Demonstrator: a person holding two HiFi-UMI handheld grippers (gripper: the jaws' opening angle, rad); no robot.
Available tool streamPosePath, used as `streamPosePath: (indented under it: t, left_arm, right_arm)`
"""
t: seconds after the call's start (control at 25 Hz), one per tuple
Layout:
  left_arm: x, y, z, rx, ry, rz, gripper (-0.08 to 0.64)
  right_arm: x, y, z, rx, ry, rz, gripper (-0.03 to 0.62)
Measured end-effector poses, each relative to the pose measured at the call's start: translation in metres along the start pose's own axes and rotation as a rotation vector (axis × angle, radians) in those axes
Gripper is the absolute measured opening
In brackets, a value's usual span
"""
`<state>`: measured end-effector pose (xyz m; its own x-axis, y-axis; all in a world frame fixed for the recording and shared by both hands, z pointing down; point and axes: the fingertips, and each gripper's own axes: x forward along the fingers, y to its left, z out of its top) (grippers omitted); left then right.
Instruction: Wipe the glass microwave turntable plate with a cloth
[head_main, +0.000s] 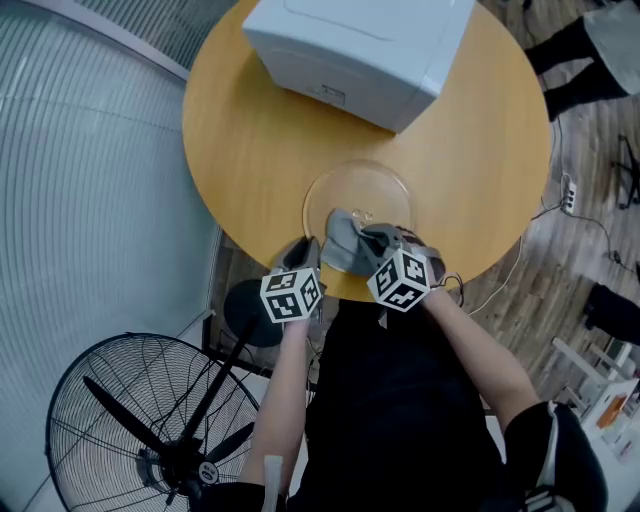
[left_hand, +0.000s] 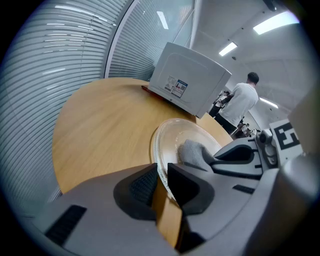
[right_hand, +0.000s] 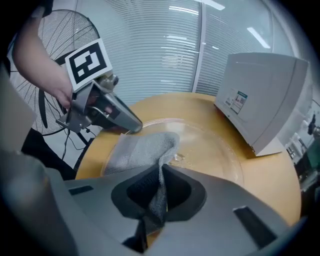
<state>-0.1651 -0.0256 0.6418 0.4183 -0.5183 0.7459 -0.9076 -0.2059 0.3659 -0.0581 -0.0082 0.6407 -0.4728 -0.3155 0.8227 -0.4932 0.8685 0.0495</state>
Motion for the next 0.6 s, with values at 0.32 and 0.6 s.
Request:
streamPosePath:
  t: [0.32, 0.6]
  left_arm:
    - [0.0, 0.0, 0.001, 0.0, -0.002, -0.003, 0.06]
    - [-0.001, 0.0, 0.001, -0.002, 0.0, -0.006, 0.061]
  right_arm:
    - [-0.012, -0.086, -0.021, 0.172, -0.005, -0.144, 0.029]
    - [-0.011, -0.129, -0.018, 0.204, 0.011, -0.248, 0.024]
